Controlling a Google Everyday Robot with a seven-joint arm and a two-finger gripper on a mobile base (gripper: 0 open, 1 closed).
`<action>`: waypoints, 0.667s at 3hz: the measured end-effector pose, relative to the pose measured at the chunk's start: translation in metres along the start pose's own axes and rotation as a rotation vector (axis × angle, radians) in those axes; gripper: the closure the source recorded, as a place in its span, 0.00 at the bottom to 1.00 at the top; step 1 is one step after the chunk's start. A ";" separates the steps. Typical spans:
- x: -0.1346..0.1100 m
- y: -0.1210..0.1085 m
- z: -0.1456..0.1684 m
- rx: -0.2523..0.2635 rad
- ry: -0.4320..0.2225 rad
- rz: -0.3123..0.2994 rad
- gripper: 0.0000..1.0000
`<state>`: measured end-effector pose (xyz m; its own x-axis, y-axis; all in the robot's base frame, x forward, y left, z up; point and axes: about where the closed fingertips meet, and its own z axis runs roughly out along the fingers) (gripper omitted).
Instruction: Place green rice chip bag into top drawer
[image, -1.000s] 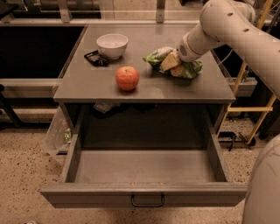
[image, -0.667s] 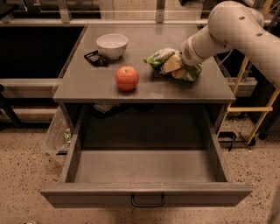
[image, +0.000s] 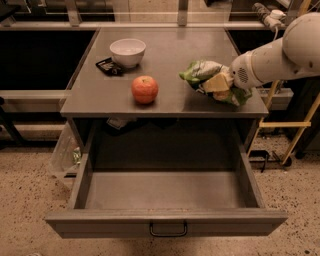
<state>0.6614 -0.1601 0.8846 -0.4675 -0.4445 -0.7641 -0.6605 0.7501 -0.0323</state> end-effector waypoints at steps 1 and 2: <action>0.024 0.017 -0.048 -0.009 -0.013 -0.027 1.00; 0.040 0.035 -0.070 -0.039 -0.005 -0.058 1.00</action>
Offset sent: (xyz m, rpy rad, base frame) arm -0.1226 -0.0370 0.0149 -0.0241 -0.0116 0.1106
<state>0.5785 -0.1861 0.8976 -0.4251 -0.4842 -0.7647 -0.7088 0.7035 -0.0515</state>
